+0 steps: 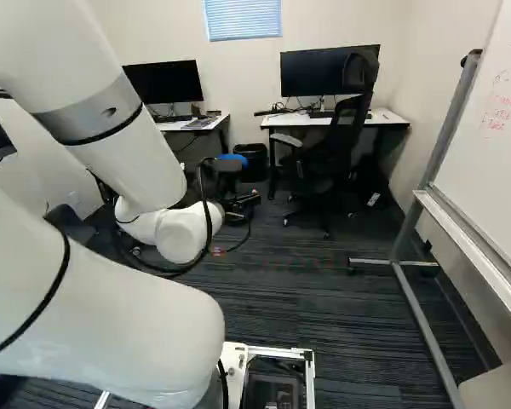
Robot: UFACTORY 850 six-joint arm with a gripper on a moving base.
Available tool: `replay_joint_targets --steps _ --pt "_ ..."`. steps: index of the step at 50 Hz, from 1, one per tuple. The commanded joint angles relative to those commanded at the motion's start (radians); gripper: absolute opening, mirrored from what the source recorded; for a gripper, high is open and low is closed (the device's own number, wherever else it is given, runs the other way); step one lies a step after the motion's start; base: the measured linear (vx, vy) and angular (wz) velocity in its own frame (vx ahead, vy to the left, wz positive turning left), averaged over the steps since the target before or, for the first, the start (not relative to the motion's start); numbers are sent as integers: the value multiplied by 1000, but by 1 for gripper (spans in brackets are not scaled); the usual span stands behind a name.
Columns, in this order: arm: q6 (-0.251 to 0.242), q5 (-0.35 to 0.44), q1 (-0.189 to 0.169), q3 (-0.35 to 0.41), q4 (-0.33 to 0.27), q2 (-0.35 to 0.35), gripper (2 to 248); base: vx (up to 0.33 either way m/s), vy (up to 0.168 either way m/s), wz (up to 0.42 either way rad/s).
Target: Open the door and move inside
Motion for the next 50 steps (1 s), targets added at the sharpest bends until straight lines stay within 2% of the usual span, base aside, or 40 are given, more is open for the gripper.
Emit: replay_joint_targets --steps 33,50 --pt "0 0 0 0 0 0 247 164 40 -20" --pt "0 0 0 0 0 0 247 53 5 -1"
